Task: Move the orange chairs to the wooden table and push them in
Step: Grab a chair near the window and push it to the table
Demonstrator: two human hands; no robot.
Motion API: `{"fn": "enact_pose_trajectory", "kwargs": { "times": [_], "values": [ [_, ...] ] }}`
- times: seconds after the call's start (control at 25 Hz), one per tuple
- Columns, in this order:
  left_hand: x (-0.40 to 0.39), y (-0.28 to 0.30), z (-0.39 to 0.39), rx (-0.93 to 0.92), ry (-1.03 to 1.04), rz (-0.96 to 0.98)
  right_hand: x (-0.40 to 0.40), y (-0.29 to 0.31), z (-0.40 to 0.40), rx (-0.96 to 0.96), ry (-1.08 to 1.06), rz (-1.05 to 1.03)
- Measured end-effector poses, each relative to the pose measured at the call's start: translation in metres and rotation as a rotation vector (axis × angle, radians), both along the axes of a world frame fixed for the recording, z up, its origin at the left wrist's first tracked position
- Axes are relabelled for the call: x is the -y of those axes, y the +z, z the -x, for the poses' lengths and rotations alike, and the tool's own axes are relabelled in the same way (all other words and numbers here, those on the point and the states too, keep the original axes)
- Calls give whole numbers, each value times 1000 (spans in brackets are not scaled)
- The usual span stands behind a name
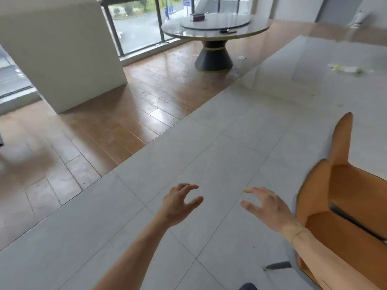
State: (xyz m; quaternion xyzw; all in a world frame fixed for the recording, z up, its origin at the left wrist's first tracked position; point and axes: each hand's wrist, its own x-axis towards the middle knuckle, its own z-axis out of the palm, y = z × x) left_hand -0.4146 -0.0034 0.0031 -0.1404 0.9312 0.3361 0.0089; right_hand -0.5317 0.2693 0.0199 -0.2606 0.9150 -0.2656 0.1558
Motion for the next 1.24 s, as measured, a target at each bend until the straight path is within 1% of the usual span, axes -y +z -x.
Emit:
{"fn": "enact_pose_trajectory", "kwargs": {
  "times": [0.12, 0.24, 0.4, 0.52, 0.64, 0.72, 0.84, 0.92, 1.04, 1.24],
  "values": [
    [-11, -4, 79, -2, -155, 2, -20, -5, 42, 17, -121, 12],
    [-29, -7, 161, 5, -295, 30, -47, -16, 94, 5, -249, 70],
    [-68, 3, 270, 64, -471, 79, -86, -21, 158, 37, -411, 110],
    [-108, 16, 347, 37, -604, 112, -117, -21, 195, 32, -507, 118],
    [-158, 20, 408, 37, -750, 121, -150, -23, 213, 17, -625, 108],
    [-192, 16, 439, 49, -885, 125, -169, -27, 219, -3, -708, 90],
    [-236, 2, 485, 82, -1080, 150, -188, -36, 224, 9, -888, 68],
    [-260, -9, 513, 107, -1202, 181, -193, -47, 226, 26, -992, 51],
    [-291, -28, 555, 151, -1398, 203, -187, -61, 234, 102, -1156, 23],
    [-318, -62, 618, 245, -1734, 279, -133, -82, 243, 252, -1462, 50]
  ]
}}
